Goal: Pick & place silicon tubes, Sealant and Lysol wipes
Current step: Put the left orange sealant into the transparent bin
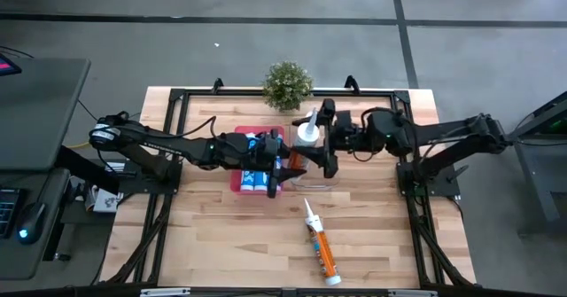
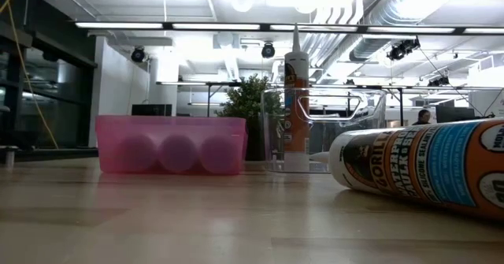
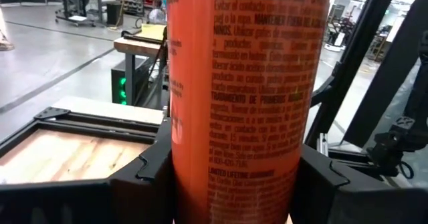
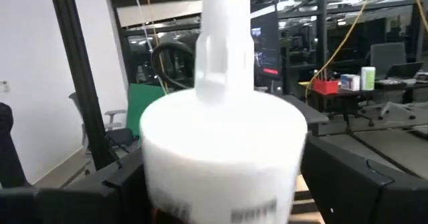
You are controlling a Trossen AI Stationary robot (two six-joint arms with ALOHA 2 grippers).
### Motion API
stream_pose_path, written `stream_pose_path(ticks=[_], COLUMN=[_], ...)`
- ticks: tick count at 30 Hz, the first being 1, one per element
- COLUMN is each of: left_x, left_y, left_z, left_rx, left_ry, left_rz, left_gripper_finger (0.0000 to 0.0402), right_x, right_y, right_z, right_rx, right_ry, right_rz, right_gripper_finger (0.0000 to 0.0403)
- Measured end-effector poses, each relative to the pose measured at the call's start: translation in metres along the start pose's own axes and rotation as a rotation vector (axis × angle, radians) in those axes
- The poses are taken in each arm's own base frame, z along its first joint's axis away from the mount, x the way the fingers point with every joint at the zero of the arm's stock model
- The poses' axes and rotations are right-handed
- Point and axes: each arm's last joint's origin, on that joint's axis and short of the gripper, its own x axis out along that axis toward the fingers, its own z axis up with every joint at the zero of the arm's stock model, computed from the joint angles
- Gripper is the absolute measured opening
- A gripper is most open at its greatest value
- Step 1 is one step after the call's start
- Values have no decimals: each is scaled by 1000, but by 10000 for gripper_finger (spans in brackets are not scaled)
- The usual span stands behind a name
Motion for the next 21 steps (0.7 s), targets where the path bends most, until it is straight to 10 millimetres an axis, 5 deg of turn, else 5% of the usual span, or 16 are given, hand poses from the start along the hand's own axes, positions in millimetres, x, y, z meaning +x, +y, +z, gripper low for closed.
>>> stream_pose_path(ticks=[21], left_x=[0], left_y=[-1], left_z=[0], left_rx=[9], left_ry=[1], left_rz=[-24], left_gripper_finger=[188], right_x=[13], right_y=[2], right_z=[3], right_rx=[24], right_ry=[19], right_rz=[21], right_gripper_finger=[307])
